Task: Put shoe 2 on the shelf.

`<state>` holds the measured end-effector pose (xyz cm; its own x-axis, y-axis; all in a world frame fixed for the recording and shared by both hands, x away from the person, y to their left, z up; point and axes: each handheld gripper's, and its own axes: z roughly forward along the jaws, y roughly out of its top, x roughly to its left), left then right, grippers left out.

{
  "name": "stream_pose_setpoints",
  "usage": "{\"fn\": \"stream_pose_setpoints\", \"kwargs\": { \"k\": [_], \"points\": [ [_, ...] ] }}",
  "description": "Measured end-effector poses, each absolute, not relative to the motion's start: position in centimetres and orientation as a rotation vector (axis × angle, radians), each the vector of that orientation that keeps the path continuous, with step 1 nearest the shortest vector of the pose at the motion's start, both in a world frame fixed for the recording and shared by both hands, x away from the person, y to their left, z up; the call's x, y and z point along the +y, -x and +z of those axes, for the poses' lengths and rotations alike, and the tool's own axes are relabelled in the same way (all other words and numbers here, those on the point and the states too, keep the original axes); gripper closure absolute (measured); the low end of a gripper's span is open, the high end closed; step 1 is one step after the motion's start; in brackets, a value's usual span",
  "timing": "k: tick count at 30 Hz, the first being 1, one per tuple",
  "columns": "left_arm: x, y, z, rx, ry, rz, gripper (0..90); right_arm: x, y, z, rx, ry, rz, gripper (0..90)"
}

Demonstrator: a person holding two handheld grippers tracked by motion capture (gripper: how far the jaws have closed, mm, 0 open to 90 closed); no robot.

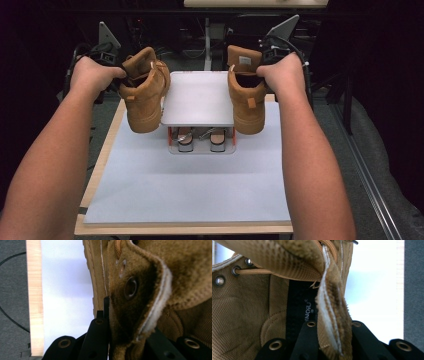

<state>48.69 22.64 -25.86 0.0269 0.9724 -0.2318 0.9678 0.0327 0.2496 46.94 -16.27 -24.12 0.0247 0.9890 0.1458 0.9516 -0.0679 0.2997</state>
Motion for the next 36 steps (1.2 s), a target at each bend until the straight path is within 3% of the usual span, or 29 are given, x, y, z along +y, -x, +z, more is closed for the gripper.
{"fn": "stream_pose_setpoints", "kwargs": {
  "k": [15,36],
  "points": [
    [17.8,-50.7,-26.5,1.939,-1.987,0.038,86.1,-12.1,-49.6,-25.3,2.051,-2.162,0.54,85.4],
    [14.5,-53.7,-28.4,1.939,-1.978,0.022,85.8,-10.8,-52.5,-27.4,2.059,-2.196,0.571,85.0]
  ]
}}
